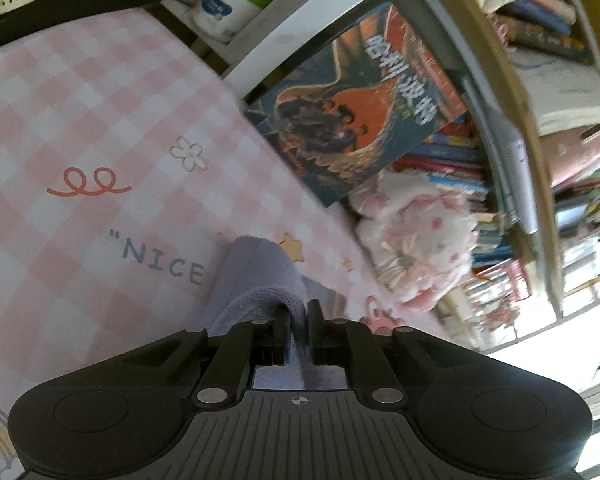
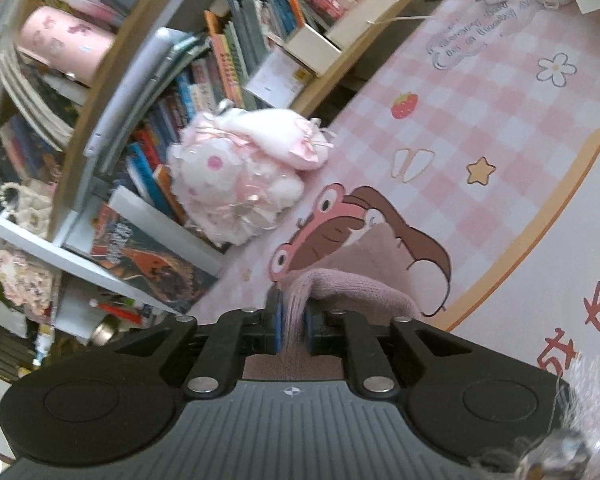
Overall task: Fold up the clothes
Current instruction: 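Lift the hem with both grippers and fold it toward the collar, then open both grippers and release the folded hem onto the sweater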
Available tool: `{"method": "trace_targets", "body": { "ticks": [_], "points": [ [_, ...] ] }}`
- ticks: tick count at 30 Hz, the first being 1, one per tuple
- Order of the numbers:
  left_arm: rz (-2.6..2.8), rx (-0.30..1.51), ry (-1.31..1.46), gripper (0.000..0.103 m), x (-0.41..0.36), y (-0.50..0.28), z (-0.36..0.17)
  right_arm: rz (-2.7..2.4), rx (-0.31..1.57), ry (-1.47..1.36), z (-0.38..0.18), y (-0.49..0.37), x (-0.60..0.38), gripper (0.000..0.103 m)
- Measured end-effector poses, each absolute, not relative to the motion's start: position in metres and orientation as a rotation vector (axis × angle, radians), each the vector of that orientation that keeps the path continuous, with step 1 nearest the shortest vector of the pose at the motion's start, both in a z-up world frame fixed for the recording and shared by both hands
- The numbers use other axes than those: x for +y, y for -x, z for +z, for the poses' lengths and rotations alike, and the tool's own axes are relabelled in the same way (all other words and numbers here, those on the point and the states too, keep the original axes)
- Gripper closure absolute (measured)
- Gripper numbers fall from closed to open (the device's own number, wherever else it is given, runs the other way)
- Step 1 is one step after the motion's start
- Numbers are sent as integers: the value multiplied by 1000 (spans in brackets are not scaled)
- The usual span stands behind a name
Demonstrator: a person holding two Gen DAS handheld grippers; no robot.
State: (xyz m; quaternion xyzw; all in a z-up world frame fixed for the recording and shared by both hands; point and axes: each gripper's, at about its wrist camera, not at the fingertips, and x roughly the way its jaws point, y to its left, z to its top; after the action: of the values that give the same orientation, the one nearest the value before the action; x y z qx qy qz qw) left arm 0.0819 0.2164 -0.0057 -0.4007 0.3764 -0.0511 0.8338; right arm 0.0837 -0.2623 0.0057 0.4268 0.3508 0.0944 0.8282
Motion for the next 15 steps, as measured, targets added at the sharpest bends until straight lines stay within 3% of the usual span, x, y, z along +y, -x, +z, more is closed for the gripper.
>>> {"method": "trace_targets", "body": {
  "ticks": [3,5,8,15],
  "points": [
    [-109,773,806,67,219,-77,1,156,725,-887,6,-86,-266,52],
    [-93,726,772,56,225,-68,7,139,697,-862,10,-84,-273,52],
    [-49,703,706,56,232,-56,11,128,700,-792,14,-83,-280,52],
    [-52,837,430,56,208,-39,-10,169,822,-370,8,-65,-252,53]
  ]
}}
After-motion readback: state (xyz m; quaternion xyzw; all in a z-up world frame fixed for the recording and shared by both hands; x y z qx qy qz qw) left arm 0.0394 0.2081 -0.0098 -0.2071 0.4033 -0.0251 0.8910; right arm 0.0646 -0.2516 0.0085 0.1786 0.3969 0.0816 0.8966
